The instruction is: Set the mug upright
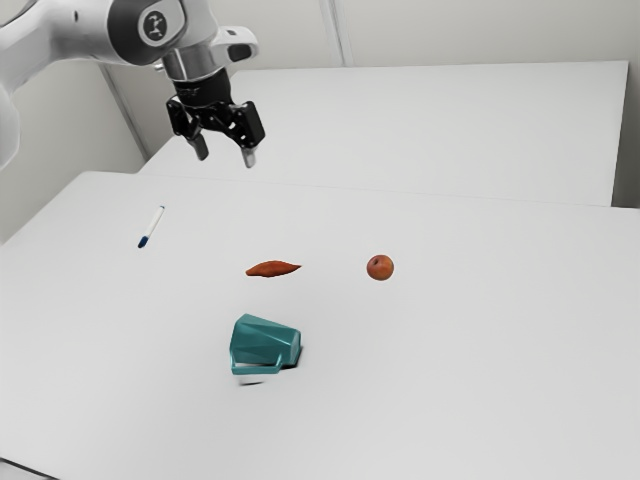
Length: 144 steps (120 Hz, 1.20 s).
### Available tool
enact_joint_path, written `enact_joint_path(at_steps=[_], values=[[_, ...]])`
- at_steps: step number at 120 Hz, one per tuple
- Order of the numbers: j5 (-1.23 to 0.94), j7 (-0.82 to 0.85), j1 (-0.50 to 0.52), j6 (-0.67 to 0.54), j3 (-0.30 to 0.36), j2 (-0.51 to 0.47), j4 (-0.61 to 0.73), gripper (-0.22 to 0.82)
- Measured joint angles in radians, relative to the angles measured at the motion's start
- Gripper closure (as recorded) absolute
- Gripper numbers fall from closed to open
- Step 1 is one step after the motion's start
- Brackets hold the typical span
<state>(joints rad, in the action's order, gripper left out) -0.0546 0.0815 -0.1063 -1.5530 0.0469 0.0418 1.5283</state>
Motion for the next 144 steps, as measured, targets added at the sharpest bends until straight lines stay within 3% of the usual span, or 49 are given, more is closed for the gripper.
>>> enact_joint_path(at_steps=[53,98,144], values=[[0.064,0.004,0.051,0.001,0.003,-0.018,0.053,0.0],[0.281,-0.033,0.143,-0.022,0.004,-0.159,0.388,0.0],[0.459,-0.226,0.275,-0.181,0.001,-0.161,0.609,0.0]])
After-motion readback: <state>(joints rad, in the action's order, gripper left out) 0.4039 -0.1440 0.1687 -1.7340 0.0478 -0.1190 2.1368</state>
